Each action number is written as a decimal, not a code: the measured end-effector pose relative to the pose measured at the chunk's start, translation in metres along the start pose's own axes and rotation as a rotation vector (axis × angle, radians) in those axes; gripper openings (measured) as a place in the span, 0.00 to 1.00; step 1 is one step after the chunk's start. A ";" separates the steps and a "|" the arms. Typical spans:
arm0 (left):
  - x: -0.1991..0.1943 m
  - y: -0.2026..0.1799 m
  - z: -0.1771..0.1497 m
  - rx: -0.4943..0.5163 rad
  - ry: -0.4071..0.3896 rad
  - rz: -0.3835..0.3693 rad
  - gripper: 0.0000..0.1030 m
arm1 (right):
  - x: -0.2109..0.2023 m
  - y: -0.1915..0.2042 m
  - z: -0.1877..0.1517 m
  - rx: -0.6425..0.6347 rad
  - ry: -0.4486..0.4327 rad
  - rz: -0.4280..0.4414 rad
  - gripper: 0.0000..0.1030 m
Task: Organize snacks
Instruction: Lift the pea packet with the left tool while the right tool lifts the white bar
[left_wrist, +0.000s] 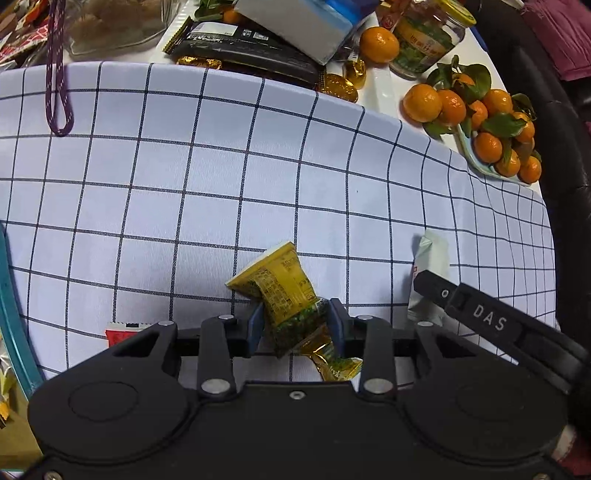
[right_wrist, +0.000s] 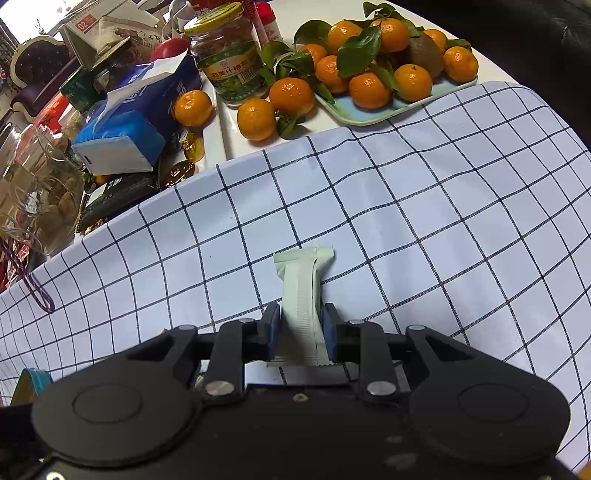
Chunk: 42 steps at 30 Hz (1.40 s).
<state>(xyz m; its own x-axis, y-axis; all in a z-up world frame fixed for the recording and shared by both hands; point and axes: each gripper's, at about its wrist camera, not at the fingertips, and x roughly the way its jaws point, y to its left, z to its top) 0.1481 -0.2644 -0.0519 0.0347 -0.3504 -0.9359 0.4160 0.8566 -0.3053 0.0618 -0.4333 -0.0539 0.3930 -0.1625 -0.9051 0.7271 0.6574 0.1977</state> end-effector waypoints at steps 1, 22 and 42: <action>0.000 0.001 0.001 -0.012 0.000 -0.008 0.44 | 0.000 0.000 0.000 0.000 0.004 0.001 0.26; 0.012 0.010 0.015 -0.142 0.009 -0.021 0.44 | 0.006 -0.024 0.007 0.167 0.113 0.096 0.29; 0.007 0.007 0.013 -0.115 -0.033 -0.028 0.40 | 0.007 -0.004 0.002 0.005 0.072 0.032 0.23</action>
<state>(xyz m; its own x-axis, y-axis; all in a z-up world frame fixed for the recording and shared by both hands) 0.1634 -0.2656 -0.0578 0.0557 -0.3853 -0.9211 0.3108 0.8834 -0.3508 0.0624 -0.4388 -0.0598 0.3750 -0.0883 -0.9228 0.7174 0.6580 0.2286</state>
